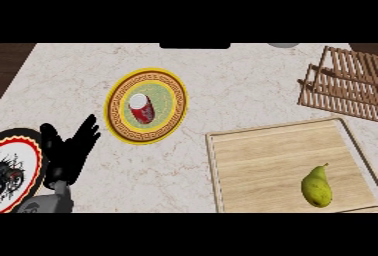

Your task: Pick the bell pepper from the tray and place it in the tiered shelf

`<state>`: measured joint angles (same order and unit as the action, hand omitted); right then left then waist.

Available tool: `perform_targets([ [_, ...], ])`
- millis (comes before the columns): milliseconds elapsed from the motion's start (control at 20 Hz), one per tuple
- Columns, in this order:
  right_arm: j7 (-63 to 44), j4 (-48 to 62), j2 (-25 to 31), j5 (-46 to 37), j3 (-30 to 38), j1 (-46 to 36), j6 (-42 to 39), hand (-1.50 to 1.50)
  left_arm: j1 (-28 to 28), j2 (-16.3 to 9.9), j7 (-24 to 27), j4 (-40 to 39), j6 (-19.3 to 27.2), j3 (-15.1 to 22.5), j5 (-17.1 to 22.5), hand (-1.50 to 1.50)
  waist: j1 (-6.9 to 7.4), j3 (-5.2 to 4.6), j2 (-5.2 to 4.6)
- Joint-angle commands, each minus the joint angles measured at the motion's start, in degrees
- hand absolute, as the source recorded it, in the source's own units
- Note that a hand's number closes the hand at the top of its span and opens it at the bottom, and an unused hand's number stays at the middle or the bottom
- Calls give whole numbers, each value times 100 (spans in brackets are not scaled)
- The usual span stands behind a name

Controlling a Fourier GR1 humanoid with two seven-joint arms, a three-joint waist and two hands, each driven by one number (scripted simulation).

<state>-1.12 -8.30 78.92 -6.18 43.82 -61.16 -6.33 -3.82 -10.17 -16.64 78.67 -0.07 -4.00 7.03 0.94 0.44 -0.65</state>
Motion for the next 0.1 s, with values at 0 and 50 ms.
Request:
perform_targets([
  [0, -20, 68, 427, 183, 189, 336, -538, -150, 182, 18, -10, -97, -19, 19, -24, 0, 14, -8, -12],
  [50, 82, 156, 528, 247, 277, 508, -630, -150, 258, -6, -85, 57, -92, 57, 17, 0, 1, 4, -5],
])
